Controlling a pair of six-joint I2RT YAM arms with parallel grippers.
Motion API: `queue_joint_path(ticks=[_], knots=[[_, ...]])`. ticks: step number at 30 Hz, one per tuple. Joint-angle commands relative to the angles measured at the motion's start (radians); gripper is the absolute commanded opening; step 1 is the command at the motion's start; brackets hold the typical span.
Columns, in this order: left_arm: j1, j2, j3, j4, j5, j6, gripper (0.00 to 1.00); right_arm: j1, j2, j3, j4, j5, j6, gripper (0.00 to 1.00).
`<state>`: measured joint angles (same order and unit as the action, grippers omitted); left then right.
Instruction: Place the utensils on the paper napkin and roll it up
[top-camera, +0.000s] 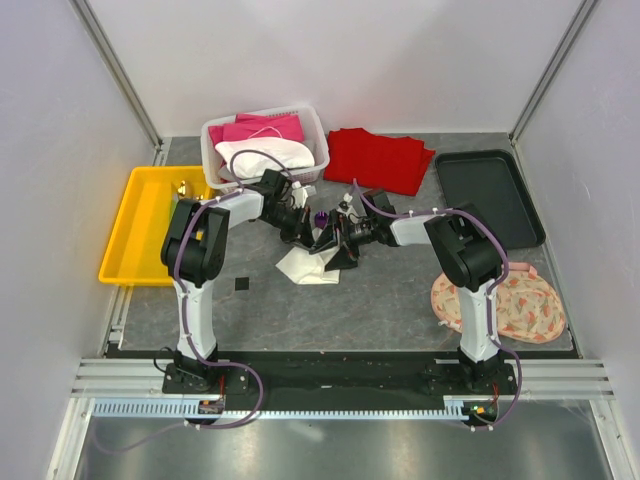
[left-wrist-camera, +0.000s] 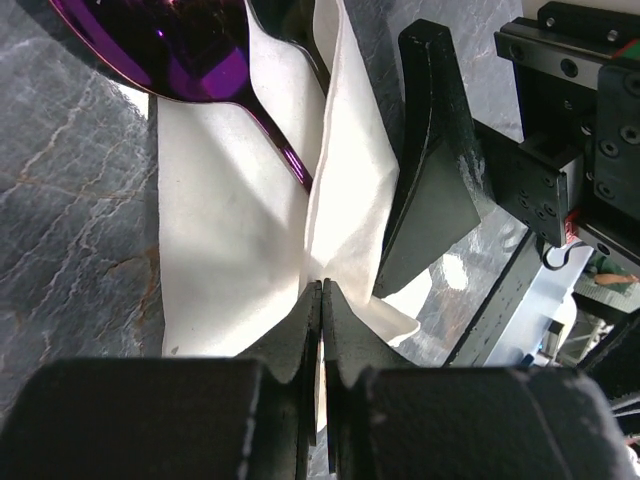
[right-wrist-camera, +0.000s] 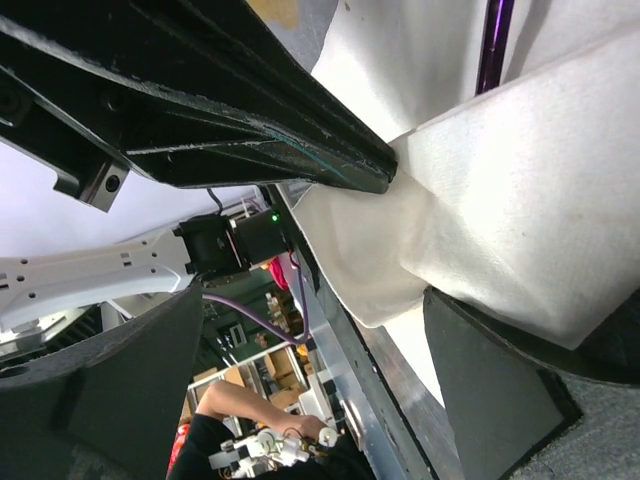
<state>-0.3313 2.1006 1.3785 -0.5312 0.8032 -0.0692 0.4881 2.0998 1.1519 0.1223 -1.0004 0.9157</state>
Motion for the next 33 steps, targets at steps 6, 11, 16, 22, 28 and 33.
queue_joint_path(ticks=[6, 11, 16, 22, 28, 33], knots=[[0.005, -0.065, 0.002, -0.029, -0.03, 0.06, 0.06, 0.004, -0.041, -0.02, 0.115, 0.04, 0.089, 0.98], [0.005, -0.063, 0.004, -0.029, -0.029, 0.057, 0.06, 0.013, -0.047, -0.024, 0.131, 0.042, 0.101, 0.98], [0.009, -0.074, 0.005, -0.027, -0.015, 0.052, 0.07, 0.017, -0.046, -0.031, 0.151, 0.046, 0.115, 0.98], [0.018, -0.114, -0.004, -0.012, 0.045, 0.028, 0.15, 0.026, -0.032, -0.035, 0.149, 0.051, 0.101, 0.98], [0.026, -0.119, -0.01, 0.011, 0.108, 0.002, 0.19, 0.027, -0.012, -0.024, 0.14, 0.046, 0.08, 0.98], [0.018, -0.116, -0.039, 0.004, 0.116, 0.008, 0.18, 0.027, -0.014, -0.023, 0.112, 0.049, 0.054, 0.98]])
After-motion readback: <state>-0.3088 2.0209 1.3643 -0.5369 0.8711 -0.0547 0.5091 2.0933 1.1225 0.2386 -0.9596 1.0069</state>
